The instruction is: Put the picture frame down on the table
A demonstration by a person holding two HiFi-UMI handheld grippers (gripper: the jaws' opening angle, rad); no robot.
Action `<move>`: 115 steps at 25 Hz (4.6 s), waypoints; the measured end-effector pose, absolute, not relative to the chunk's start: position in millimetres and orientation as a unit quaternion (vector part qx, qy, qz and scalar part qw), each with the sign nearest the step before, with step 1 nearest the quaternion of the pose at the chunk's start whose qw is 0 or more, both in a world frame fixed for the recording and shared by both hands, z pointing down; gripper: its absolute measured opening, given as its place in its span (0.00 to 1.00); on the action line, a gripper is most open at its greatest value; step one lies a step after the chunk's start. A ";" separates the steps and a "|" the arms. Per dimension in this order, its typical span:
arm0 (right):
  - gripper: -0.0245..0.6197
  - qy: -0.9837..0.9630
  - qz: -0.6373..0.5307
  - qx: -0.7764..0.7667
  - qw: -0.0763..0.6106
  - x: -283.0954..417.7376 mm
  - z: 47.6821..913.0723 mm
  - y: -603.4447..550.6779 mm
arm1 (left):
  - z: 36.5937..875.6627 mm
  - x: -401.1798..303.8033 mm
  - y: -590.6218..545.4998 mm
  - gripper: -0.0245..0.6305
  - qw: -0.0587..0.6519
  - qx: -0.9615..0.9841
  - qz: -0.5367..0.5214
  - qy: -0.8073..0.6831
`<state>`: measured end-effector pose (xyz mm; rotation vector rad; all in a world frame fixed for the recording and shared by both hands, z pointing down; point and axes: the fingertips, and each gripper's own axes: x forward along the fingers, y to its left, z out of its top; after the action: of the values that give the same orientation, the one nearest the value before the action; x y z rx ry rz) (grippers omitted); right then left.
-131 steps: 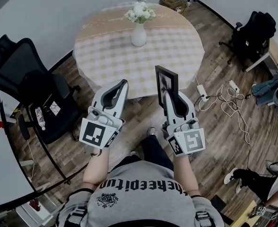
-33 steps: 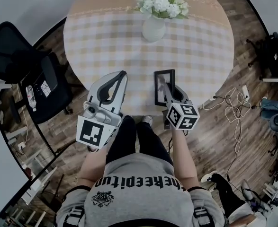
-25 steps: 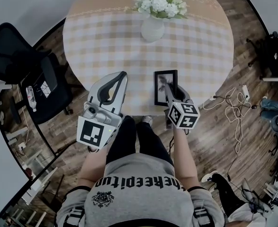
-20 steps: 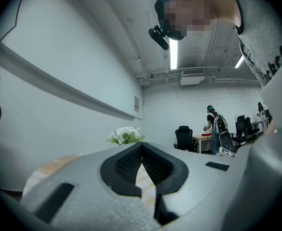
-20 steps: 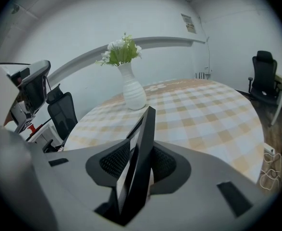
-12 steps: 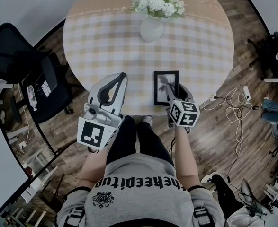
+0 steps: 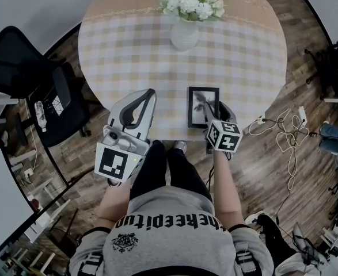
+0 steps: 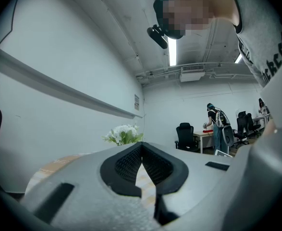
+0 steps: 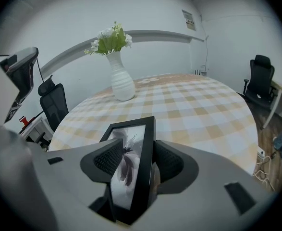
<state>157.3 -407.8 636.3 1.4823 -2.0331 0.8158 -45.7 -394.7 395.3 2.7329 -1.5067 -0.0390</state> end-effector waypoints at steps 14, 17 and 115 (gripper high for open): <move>0.37 -0.750 0.275 0.534 0.276 161.0 642.7 -408.6 | 395.8 -34.9 -398.0 0.06 0.005 0.877 -0.004 -0.481; 0.34 -0.755 0.268 0.539 0.259 163.1 633.4 -409.0 | 394.1 -31.3 -398.4 0.06 0.002 0.879 -0.005 -0.476; 0.05 -0.850 -0.036 0.526 0.002 75.2 317.8 -73.1 | 310.5 -36.2 -81.4 0.06 -0.073 0.911 -0.042 -0.403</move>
<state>75.2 -73.1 317.8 1.6496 -2.6667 -0.1142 -36.2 -81.4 310.5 3.0041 -1.3293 -0.1376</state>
